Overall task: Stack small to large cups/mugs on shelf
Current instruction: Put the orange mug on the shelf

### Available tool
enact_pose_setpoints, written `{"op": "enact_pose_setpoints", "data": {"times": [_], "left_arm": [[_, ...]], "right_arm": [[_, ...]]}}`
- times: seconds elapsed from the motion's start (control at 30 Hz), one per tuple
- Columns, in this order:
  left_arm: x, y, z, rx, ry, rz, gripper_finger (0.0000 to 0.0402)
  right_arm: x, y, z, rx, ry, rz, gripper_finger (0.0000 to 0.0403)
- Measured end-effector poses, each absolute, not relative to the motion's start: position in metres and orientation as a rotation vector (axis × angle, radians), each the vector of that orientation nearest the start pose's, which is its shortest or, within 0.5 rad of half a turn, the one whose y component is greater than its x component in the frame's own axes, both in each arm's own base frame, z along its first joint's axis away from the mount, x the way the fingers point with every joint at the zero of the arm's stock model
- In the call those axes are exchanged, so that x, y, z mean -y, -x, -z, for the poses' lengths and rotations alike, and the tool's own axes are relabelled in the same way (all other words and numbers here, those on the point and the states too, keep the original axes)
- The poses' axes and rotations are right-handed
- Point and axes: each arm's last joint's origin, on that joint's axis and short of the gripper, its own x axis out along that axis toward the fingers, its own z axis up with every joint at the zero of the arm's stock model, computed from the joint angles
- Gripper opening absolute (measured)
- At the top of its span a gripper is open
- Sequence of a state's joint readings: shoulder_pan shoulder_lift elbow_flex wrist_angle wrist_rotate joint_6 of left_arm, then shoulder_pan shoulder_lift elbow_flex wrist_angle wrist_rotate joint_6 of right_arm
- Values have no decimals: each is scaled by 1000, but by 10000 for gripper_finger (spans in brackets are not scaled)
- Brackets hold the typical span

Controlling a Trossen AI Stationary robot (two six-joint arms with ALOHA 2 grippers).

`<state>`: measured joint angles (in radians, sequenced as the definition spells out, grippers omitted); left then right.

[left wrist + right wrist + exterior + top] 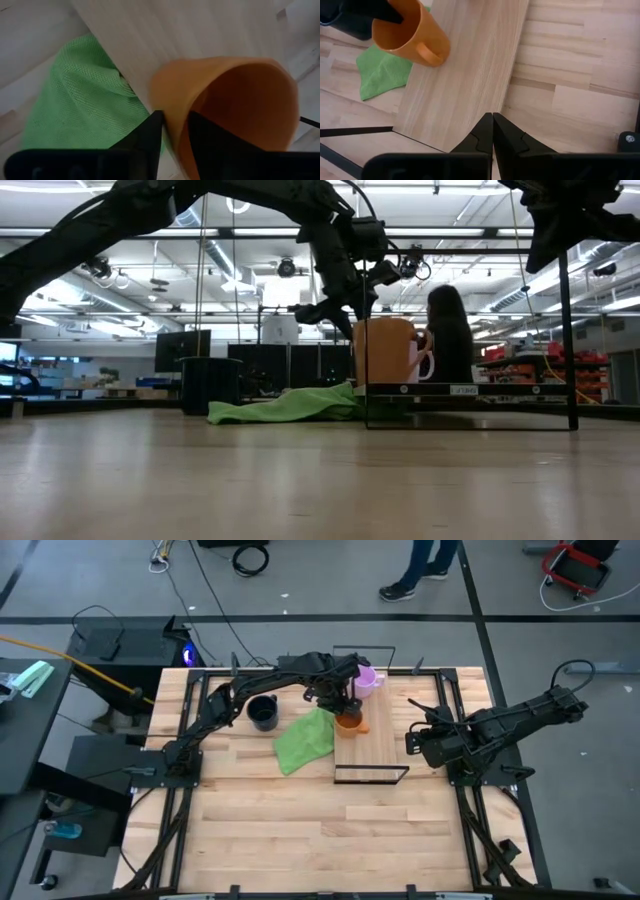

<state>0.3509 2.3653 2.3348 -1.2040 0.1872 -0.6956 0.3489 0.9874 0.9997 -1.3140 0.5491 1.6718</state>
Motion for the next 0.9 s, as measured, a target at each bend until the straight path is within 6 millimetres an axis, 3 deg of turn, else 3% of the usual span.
{"op": "enact_pose_setpoints", "data": {"times": [0.27, 0.53, 0.73, 0.9], "left_arm": [[-166, -460, -266, -1033, 970, -474, 128], [-174, -443, -290, -1022, 929, -490, 147], [-180, -419, -295, -1170, 802, -512, 149], [-173, -403, -290, -1379, 654, -496, 137]], "right_arm": [[-35, -140, -298, -680, -901, 1007, 16], [-35, -141, -298, -683, -897, 996, 16], [-36, -143, -299, -682, -887, 966, 16], [-38, -148, -301, -667, -879, 906, 8]]}}
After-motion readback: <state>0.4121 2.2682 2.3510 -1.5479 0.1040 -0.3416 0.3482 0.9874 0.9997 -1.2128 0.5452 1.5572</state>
